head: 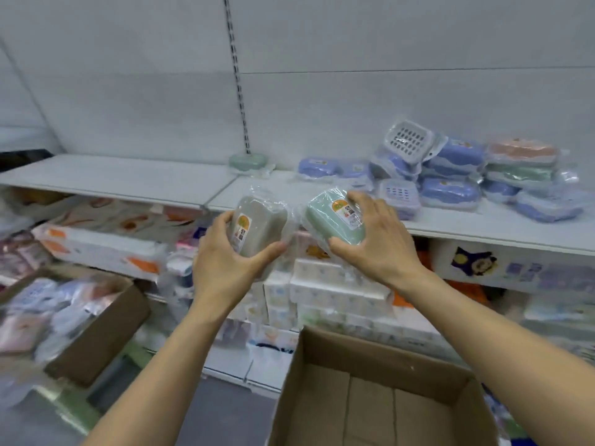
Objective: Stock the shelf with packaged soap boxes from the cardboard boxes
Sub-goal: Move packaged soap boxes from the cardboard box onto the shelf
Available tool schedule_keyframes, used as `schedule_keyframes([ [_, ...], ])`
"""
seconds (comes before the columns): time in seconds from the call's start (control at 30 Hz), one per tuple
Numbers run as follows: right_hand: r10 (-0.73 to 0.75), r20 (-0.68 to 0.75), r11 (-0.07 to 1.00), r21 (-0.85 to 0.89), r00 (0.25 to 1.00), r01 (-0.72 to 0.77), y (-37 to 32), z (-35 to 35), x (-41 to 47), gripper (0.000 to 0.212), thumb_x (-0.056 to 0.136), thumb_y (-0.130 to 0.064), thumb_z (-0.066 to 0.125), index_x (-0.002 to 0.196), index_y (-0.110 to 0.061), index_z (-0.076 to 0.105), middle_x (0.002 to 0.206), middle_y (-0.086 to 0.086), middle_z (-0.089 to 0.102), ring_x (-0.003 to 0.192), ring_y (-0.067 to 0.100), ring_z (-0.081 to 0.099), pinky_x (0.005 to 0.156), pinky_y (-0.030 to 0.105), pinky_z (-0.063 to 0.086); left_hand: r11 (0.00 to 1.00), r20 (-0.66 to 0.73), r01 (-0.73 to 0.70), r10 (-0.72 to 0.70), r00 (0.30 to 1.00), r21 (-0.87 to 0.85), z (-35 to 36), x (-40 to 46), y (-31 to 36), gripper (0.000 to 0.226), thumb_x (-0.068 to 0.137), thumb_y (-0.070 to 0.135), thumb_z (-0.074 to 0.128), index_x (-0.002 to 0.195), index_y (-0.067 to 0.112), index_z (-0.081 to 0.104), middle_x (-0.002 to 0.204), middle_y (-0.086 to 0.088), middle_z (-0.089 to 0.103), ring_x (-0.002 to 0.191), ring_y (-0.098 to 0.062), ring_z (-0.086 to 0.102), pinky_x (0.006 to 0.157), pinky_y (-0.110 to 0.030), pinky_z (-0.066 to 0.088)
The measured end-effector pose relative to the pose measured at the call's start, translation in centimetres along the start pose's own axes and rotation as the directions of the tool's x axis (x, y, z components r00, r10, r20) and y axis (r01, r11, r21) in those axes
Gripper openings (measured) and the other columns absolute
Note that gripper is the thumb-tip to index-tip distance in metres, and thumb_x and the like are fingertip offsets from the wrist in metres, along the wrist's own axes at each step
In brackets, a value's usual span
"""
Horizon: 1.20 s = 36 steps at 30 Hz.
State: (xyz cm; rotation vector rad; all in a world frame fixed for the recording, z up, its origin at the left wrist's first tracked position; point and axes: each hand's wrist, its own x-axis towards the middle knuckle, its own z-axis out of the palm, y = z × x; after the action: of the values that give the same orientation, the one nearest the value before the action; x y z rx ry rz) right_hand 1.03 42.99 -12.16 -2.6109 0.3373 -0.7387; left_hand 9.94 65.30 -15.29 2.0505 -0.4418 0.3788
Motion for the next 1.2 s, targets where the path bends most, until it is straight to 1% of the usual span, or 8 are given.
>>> schedule_keyframes([
  [0.23, -0.151, 0.096, 0.985, 0.101, 0.984, 0.142, -13.1, 10.4, 1.5, 0.076, 0.072, -0.049, 0.068, 0.139, -0.031, 0.036, 0.119, 0.001, 0.049, 0.109, 0.022, 0.045, 0.084, 0.035, 0.04, 0.99, -0.108, 0.124, -0.116, 0.987, 0.069, -11.8, 0.4, -10.7, 0.091, 0.049, 0.084, 0.074, 0.123, 0.041, 0.043, 0.116, 0.013, 0.062, 0.105, -0.012, 0.061, 0.089, -0.044, 0.054],
  [0.33, -0.154, 0.136, 0.978, 0.16, 0.979, 0.131, -19.3, 16.3, 2.4, 0.078, 0.07, -0.053, 0.066, 0.139, -0.032, 0.035, 0.125, -0.001, 0.049, 0.115, 0.022, 0.045, 0.089, 0.036, 0.042, 0.983, -0.132, 0.176, -0.168, 0.977, 0.05, -17.3, 1.9, -16.2, 0.094, 0.045, 0.088, 0.071, 0.123, 0.04, 0.046, 0.115, 0.014, 0.063, 0.102, -0.01, 0.063, 0.087, -0.043, 0.055],
  [0.5, -0.1, 0.179, 0.972, 0.227, 0.979, 0.057, -29.8, 25.2, 4.0, 0.077, 0.072, -0.051, 0.069, 0.139, -0.033, 0.036, 0.129, 0.0, 0.048, 0.119, 0.022, 0.044, 0.094, 0.038, 0.042, 0.949, -0.079, 0.249, -0.237, 0.968, 0.193, -27.6, 4.9, -24.8, 0.114, 0.045, 0.091, 0.063, 0.138, 0.03, 0.041, 0.132, 0.014, 0.052, 0.119, -0.011, 0.052, 0.098, -0.039, 0.047],
  [0.63, -0.095, 0.191, 0.965, 0.258, 0.977, 0.043, -36.7, 31.5, 5.2, 0.077, 0.072, -0.053, 0.068, 0.14, -0.033, 0.035, 0.128, -0.002, 0.049, 0.116, 0.021, 0.044, 0.094, 0.038, 0.039, 0.924, -0.084, 0.307, -0.295, 0.952, 0.229, -33.8, 7.4, -30.9, 0.092, 0.053, 0.082, 0.07, 0.127, 0.033, 0.045, 0.114, 0.016, 0.057, 0.103, -0.01, 0.059, 0.086, -0.038, 0.051],
  [0.73, -0.094, 0.212, 0.976, 0.213, 0.973, 0.048, -40.7, 35.9, 6.1, 0.078, 0.073, -0.059, 0.063, 0.14, -0.033, 0.034, 0.127, -0.003, 0.049, 0.114, 0.02, 0.041, 0.093, 0.036, 0.032, 0.909, -0.087, 0.35, -0.339, 0.937, 0.227, -36.7, 9.1, -35.2, 0.076, 0.058, 0.075, 0.075, 0.117, 0.039, 0.043, 0.103, 0.021, 0.054, 0.097, -0.011, 0.059, 0.084, -0.041, 0.053],
  [0.9, -0.095, 0.313, 0.976, 0.215, 0.945, 0.027, -45.7, 43.5, 8.8, 0.079, 0.073, -0.061, 0.061, 0.14, -0.032, 0.032, 0.131, -0.002, 0.048, 0.117, 0.02, 0.037, 0.095, 0.037, 0.035, 0.87, -0.091, 0.433, -0.424, 0.901, 0.238, -39.9, 12.5, -43.6, 0.1, 0.049, 0.091, 0.063, 0.128, 0.034, 0.044, 0.121, 0.008, 0.059, 0.105, -0.017, 0.06, 0.087, -0.045, 0.054],
  [1.03, -0.075, 0.402, 0.978, 0.206, 0.913, -0.011, -48.9, 49.7, 12.0, 0.081, 0.076, -0.058, 0.064, 0.143, -0.031, 0.028, 0.133, 0.0, 0.048, 0.119, 0.022, 0.039, 0.089, 0.035, 0.035, 0.837, -0.086, 0.483, -0.478, 0.874, 0.257, -42.1, 16.3, -49.8, 0.084, 0.056, 0.088, 0.062, 0.12, 0.038, 0.04, 0.12, 0.009, 0.056, 0.101, -0.016, 0.059, 0.083, -0.041, 0.053],
  [1.2, -0.039, 0.517, 0.973, 0.215, 0.855, -0.086, -52.9, 59.2, 16.6, 0.082, 0.073, -0.061, 0.065, 0.14, -0.032, 0.027, 0.132, 0.003, 0.049, 0.117, 0.023, 0.041, 0.091, 0.039, 0.042, 0.781, -0.117, 0.546, -0.538, 0.835, 0.304, -44.3, 22.5, -59.0, 0.097, 0.07, 0.077, 0.064, 0.147, 0.029, 0.028, 0.147, 0.006, 0.045, 0.125, -0.02, 0.051, 0.093, -0.04, 0.047],
])
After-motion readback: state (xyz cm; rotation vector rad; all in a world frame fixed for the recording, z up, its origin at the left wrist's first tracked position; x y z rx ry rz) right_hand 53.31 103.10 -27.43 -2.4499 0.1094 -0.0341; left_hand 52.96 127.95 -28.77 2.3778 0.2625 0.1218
